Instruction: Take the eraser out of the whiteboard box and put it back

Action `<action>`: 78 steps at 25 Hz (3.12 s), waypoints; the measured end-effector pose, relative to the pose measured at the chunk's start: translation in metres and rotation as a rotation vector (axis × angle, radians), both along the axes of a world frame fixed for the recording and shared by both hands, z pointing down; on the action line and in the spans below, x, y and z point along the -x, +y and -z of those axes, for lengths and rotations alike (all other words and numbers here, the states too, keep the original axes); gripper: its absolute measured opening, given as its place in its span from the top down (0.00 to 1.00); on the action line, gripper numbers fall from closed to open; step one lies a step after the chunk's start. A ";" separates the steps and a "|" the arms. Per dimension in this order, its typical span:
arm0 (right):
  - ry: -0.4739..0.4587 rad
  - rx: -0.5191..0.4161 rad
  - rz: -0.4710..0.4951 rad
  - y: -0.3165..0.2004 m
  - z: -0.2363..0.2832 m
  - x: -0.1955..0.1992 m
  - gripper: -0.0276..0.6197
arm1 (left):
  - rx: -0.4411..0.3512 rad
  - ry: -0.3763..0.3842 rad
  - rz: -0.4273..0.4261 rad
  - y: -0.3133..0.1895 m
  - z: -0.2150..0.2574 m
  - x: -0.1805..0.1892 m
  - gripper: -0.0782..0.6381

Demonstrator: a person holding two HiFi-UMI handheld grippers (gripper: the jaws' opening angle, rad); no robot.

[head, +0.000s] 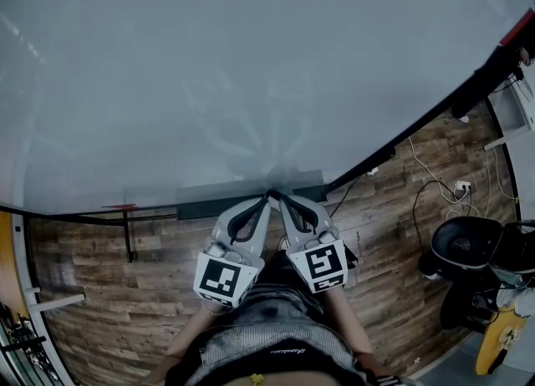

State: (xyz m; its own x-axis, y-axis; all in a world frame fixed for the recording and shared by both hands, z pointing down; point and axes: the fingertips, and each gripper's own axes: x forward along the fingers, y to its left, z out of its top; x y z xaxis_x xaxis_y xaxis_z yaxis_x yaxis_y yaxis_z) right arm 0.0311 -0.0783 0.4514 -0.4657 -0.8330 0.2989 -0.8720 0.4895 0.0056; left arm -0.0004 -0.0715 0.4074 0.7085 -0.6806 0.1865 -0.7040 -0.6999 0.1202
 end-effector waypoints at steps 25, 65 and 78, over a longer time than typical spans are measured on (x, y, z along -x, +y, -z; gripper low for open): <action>0.068 0.100 0.079 0.005 -0.043 0.008 0.91 | 0.018 -0.033 -0.004 -0.003 -0.014 0.007 0.89; 0.147 0.258 0.198 -0.014 -0.084 0.013 0.69 | 0.057 -0.070 0.090 -0.003 -0.035 0.032 0.89; 0.136 0.246 0.189 -0.014 -0.083 0.015 0.69 | 0.078 -0.076 0.070 -0.003 -0.040 0.028 0.89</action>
State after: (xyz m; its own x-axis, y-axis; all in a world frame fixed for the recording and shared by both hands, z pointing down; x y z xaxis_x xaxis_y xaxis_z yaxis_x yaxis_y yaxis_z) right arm 0.0160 -0.0924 0.5347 -0.5471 -0.6313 0.5496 -0.7652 0.6434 -0.0228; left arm -0.0281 -0.0742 0.4473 0.6418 -0.7091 0.2920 -0.7598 -0.6395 0.1170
